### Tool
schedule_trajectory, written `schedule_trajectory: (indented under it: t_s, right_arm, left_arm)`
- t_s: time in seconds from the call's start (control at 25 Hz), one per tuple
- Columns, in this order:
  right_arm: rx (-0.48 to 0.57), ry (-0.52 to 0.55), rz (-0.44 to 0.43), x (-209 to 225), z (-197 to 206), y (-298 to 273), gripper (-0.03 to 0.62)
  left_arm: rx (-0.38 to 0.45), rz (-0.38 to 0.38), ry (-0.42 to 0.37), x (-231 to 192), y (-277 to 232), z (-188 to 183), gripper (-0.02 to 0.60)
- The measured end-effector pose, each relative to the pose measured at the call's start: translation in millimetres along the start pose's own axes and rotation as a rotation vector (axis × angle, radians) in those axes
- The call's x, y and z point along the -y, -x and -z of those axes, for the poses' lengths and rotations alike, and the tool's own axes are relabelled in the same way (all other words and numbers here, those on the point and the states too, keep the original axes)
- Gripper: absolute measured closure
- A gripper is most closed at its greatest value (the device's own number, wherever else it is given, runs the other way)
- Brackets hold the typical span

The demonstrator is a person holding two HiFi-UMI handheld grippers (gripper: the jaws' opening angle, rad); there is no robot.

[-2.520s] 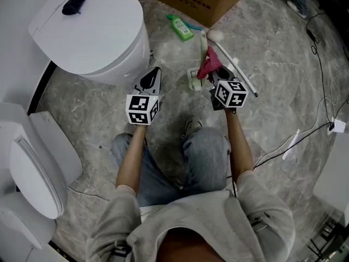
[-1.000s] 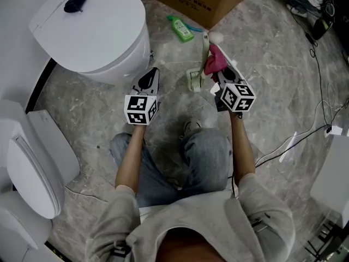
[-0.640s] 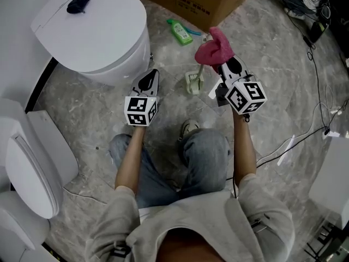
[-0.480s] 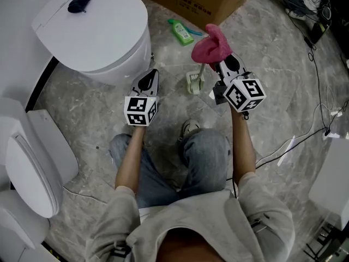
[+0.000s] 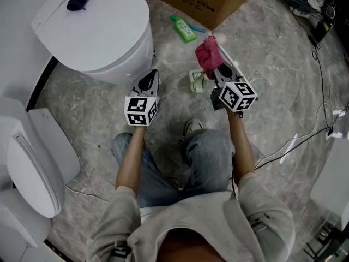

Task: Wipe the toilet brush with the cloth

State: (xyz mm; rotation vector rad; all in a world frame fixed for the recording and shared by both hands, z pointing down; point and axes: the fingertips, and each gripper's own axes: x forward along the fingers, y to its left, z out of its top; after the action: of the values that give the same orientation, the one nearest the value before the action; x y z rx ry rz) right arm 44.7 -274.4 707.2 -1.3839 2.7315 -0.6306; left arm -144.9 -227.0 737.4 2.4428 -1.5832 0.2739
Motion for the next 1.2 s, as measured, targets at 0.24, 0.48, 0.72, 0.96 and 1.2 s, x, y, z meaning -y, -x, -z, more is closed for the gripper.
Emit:
schedule_trajectory:
  t_s: [0.24,0.48,0.72,0.96,1.2]
  right_arm:
    - [-0.064,-0.049,0.012,11,35,2,0.530]
    - [-0.128,-0.076,0.039,21,68,5,0.530]
    - [-0.204,-0.118,0.055,30,110,5,0.530]
    - [-0.291,-0.155,0.074,38,153,6,0.530]
    - [-0.374,-0.194,0.095,47,192,9,0.530]
  left_arm:
    - [-0.010,0.008,0.006,4,-3,5,0.563]
    - [-0.013,0.006,0.008,1,-2,7,0.563]
    - [-0.019,0.006,0.007,-1,-2,10,0.563]
    - [-0.029,0.006,0.005,-2,-1,14,0.563]
    - [-0.037,0.004,0.000,-2,-1,16,0.563]
